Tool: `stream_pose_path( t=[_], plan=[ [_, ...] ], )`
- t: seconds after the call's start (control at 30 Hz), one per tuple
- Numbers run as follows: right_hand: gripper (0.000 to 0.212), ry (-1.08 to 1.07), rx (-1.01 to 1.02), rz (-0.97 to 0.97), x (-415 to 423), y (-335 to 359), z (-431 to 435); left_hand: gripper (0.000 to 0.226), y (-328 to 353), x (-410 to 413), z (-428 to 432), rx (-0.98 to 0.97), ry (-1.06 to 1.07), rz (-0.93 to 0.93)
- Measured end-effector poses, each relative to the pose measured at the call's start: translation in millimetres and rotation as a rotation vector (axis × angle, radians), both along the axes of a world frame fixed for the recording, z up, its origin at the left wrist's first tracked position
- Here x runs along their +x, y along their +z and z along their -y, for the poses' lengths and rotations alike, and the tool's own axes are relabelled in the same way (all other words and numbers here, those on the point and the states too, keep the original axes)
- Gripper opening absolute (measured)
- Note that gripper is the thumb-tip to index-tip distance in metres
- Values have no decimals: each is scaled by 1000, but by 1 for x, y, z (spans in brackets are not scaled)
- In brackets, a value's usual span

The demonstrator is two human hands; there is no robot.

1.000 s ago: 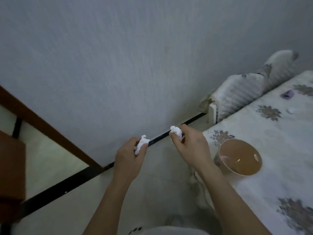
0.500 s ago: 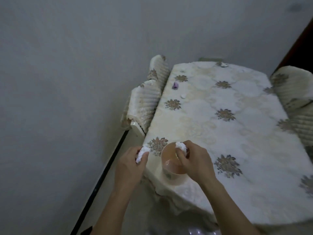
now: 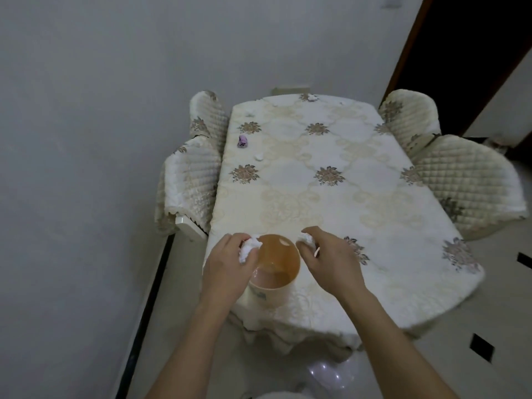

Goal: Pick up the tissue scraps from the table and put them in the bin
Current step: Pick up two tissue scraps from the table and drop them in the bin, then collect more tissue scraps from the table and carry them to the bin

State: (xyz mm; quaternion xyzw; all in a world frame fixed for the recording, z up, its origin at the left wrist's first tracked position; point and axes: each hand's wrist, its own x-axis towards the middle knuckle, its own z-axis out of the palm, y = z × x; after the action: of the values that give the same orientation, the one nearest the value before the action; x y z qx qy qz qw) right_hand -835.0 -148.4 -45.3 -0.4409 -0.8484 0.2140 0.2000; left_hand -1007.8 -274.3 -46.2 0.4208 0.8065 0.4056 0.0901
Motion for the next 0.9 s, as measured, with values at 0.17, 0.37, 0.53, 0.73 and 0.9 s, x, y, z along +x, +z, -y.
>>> stream_pose_path(
  t=[0.17, 0.37, 0.53, 0.73, 0.9],
  plan=[
    [23, 0, 2, 7, -9, 3, -2, 25, -10, 4, -15, -62, -45, -62],
    [48, 106, -46, 145, -21, -3, 1, 46, -13, -2, -14, -165, -35, -158],
    [57, 125, -74, 128, -24, -6, -1, 46, -13, -15, -5, -162, -41, -207],
    [48, 104, 9, 124, -27, -3, -6, 45, 0, -18, -5, -170, -64, -300],
    [47, 69, 112, 97, -22, 8, -14, 47, 13, -21, -17, -190, -113, -404]
  ],
)
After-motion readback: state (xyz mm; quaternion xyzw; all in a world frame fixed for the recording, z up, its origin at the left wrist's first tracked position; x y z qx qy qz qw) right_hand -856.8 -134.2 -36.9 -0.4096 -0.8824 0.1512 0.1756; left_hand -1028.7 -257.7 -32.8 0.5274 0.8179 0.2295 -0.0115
